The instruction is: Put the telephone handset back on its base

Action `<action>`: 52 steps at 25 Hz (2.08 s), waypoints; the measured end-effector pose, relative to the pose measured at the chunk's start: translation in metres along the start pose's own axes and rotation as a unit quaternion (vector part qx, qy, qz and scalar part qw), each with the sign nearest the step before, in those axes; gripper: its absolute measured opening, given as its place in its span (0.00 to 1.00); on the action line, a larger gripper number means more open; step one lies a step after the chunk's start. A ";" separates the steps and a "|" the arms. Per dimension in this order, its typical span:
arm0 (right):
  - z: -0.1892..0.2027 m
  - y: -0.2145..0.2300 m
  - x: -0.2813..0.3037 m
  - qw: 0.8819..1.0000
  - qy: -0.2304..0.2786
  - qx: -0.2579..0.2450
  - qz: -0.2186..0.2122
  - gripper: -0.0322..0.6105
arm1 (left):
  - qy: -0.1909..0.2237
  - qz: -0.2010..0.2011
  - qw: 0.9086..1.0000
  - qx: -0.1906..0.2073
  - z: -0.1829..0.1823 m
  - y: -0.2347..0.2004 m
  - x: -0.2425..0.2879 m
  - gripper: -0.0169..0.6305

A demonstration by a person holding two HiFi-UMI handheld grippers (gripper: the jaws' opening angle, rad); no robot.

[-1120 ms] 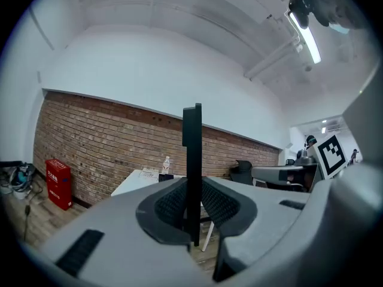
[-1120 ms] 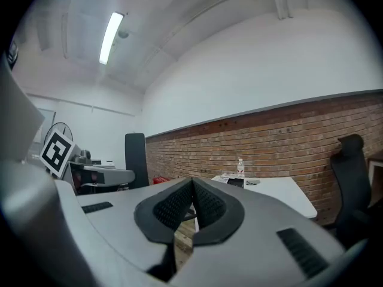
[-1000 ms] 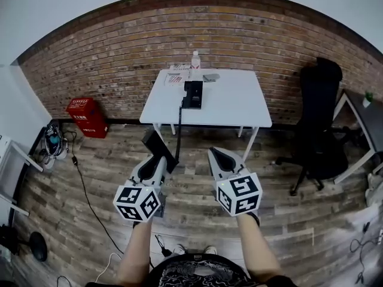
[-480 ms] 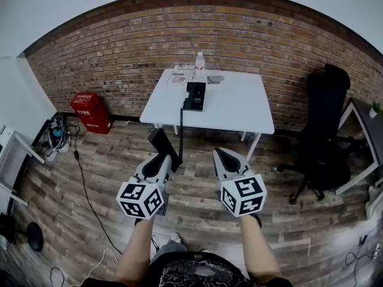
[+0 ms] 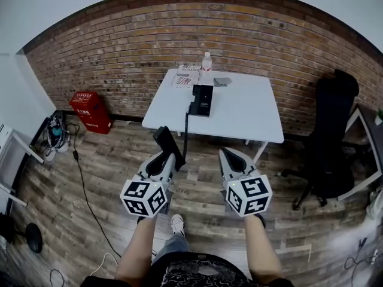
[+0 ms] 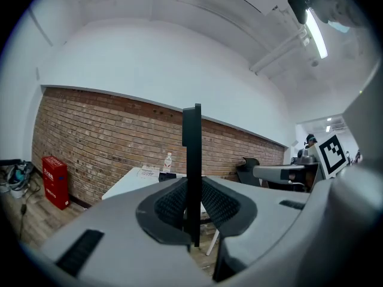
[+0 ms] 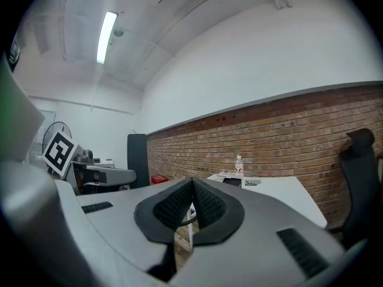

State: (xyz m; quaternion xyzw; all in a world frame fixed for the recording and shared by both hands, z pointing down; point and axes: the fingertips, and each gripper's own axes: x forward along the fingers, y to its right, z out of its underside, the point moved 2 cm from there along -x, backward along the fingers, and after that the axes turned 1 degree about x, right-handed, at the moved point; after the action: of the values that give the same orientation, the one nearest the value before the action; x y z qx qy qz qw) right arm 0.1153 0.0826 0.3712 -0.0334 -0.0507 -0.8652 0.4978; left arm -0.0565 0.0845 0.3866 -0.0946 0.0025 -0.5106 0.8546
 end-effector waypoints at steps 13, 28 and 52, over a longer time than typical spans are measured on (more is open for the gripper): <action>-0.014 0.020 0.145 0.999 -0.023 0.002 0.044 0.05 | -0.022 0.044 0.999 -0.014 -0.022 -0.122 0.106 0.14; -0.025 0.027 0.229 0.995 -0.034 -0.001 0.096 0.05 | -0.047 0.111 0.992 -0.023 -0.028 -0.192 0.175 0.14; -0.019 0.079 0.280 0.993 -0.025 0.000 0.115 0.05 | -0.128 0.245 0.959 -0.059 0.006 -0.191 0.284 0.14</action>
State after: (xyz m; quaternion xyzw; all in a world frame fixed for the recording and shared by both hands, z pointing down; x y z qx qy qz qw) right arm 0.0431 -0.1993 0.3870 -0.0608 -0.0594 -0.8012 0.5923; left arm -0.0864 -0.2505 0.4505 -0.2058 -0.0539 -0.2684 0.9395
